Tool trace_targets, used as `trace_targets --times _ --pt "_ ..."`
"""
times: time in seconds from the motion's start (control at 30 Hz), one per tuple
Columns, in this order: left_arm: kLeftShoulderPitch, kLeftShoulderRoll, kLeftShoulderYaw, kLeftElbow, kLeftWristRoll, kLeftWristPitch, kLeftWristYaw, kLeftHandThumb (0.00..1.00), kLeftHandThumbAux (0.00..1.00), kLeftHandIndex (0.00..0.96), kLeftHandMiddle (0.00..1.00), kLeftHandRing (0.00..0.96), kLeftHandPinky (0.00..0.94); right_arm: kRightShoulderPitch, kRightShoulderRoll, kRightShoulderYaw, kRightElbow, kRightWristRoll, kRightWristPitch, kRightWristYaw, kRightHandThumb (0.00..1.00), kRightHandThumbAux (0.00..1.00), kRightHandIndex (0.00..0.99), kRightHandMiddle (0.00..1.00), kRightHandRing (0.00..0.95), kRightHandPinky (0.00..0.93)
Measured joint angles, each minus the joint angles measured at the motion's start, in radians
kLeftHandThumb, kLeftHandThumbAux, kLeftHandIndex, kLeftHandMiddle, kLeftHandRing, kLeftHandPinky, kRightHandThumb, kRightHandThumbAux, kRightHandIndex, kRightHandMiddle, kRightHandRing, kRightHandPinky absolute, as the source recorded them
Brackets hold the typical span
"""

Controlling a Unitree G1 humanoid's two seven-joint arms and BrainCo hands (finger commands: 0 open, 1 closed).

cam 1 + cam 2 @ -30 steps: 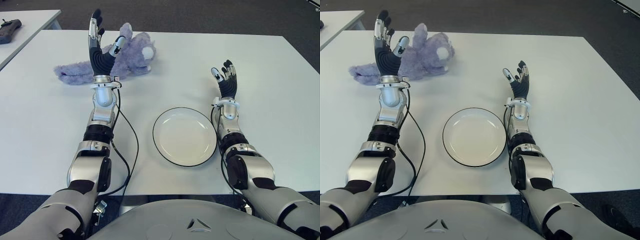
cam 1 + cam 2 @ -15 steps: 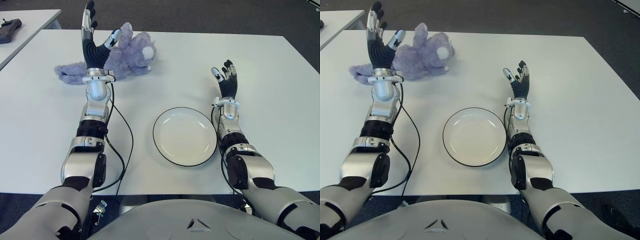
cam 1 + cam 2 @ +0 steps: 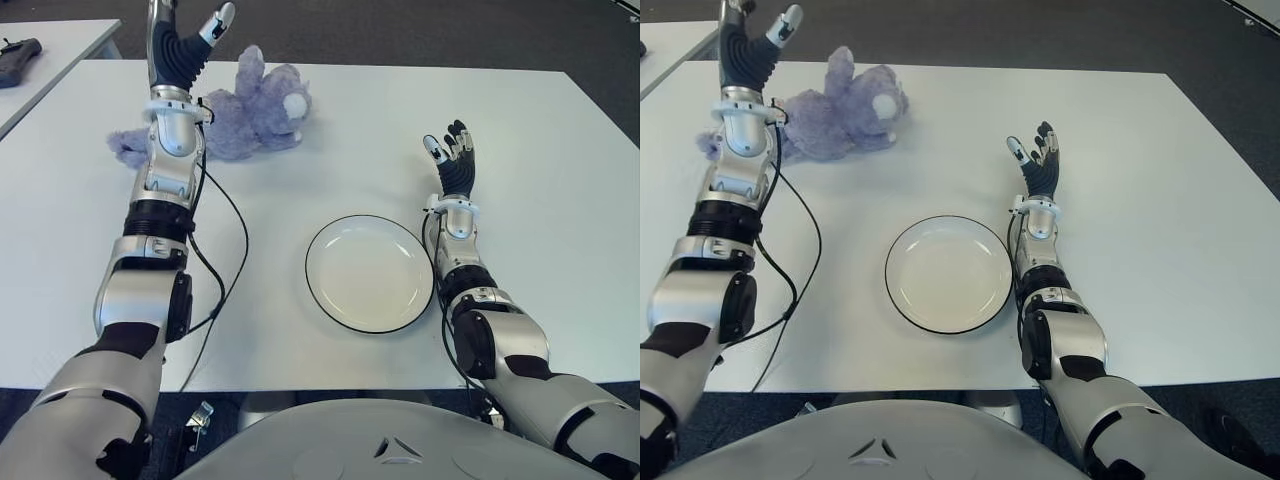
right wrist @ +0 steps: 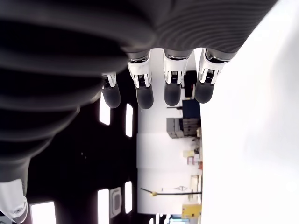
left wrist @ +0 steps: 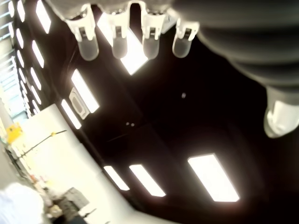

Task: Put the doll into the plate.

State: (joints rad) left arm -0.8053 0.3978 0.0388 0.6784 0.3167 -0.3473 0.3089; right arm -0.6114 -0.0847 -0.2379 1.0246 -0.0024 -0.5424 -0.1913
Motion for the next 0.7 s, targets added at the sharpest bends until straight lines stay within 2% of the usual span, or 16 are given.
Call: trace_targets --times 0.3,0.53,0.7 --pt "-0.041 0.013 -0.038 0.034 0.049 0.063 0.0 0.101 0.307 0.027 0.002 0.0 0.0 0.0 0.0 0.003 0.0 -0.002 0.0 -0.009 0.0 0.555 0.072 0.086 0.053 0.041" --pt "-0.071 0.016 -0.062 0.07 0.063 0.078 0.0 0.098 0.297 0.012 0.002 0.0 0.0 0.0 0.0 0.006 0.0 -0.003 0.0 -0.018 0.0 0.551 0.071 0.08 0.048 0.04" --pt "-0.121 0.023 -0.09 0.131 0.088 0.09 0.0 0.117 0.301 0.013 0.013 0.0 0.01 -0.001 0.001 0.013 0.0 -0.002 0.0 -0.028 0.0 0.551 0.069 0.076 0.042 0.027"
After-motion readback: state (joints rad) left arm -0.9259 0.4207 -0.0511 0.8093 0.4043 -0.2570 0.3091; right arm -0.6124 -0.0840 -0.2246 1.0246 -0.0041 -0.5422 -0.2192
